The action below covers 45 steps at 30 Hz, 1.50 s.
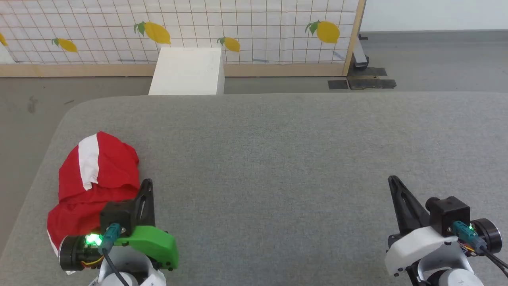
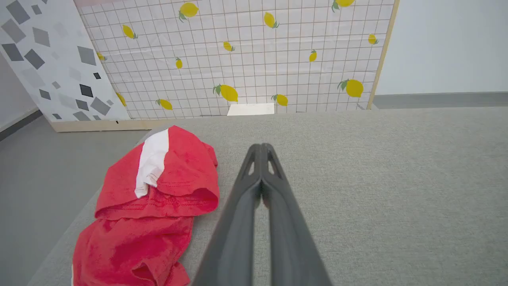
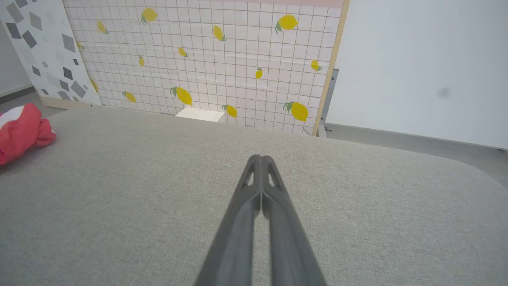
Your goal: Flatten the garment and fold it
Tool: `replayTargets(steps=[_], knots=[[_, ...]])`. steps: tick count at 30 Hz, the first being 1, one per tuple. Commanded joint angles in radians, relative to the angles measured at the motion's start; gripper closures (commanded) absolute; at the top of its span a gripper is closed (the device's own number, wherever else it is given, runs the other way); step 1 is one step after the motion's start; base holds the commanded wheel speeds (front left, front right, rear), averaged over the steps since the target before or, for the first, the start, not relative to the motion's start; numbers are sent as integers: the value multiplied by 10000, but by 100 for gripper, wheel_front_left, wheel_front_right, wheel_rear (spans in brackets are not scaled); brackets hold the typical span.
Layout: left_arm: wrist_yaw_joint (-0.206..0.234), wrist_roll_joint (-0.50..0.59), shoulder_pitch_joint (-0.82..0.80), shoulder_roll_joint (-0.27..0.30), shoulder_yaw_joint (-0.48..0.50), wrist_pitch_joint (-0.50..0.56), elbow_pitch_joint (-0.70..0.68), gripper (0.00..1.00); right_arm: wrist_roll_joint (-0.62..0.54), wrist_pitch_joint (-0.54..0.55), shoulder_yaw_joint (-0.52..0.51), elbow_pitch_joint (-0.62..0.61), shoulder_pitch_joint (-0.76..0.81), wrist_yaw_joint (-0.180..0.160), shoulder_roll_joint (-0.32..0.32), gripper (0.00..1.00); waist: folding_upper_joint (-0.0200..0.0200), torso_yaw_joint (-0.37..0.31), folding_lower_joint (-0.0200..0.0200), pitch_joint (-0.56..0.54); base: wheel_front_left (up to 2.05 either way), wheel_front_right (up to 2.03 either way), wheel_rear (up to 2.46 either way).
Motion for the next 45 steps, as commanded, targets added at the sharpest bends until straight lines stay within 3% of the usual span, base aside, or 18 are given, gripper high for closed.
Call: replayTargets(steps=[1, 26, 27, 45], knots=[[66, 128, 113, -38, 34, 12, -28, 100, -62, 1, 14, -51, -164, -15, 28, 100, 0, 0, 0, 0, 0, 0, 0], [66, 128, 113, -38, 34, 12, -28, 100, -62, 1, 14, -51, -164, -15, 28, 100, 0, 0, 0, 0, 0, 0, 0], [0, 0, 0, 0, 0, 0, 0, 0, 0, 0, 0, 0, -1, 0, 0, 0, 0, 0, 0, 0, 0, 0, 0], [163, -376, -153, -3, -379, -334, 393, 0, 64, -332, -80, 123, 32, -2, -1, 0, 0, 3, 0, -70, 0, 0, 0]])
